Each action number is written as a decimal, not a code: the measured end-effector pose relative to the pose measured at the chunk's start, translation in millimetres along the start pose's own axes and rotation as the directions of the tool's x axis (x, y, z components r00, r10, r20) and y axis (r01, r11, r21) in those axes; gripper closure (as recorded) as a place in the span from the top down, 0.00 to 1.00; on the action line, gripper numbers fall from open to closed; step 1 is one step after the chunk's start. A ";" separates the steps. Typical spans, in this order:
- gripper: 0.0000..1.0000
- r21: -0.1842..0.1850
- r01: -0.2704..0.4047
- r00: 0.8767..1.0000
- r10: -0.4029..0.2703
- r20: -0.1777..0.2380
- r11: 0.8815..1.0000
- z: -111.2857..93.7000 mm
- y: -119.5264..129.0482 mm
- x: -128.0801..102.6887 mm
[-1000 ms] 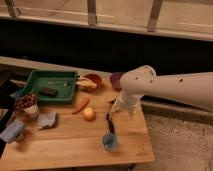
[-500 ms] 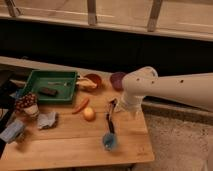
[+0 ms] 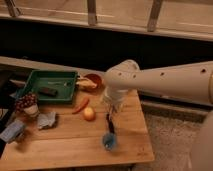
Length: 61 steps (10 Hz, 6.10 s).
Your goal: Place grapes in purple bowl
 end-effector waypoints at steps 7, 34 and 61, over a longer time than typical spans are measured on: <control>0.64 -0.170 0.254 0.967 -0.253 0.029 0.952 -19.1 185.0 23.4; 0.64 -0.337 0.489 0.870 -0.480 0.117 0.805 25.3 403.2 -0.6; 0.00 -0.294 0.414 0.910 -0.392 0.132 0.862 26.9 371.6 -24.7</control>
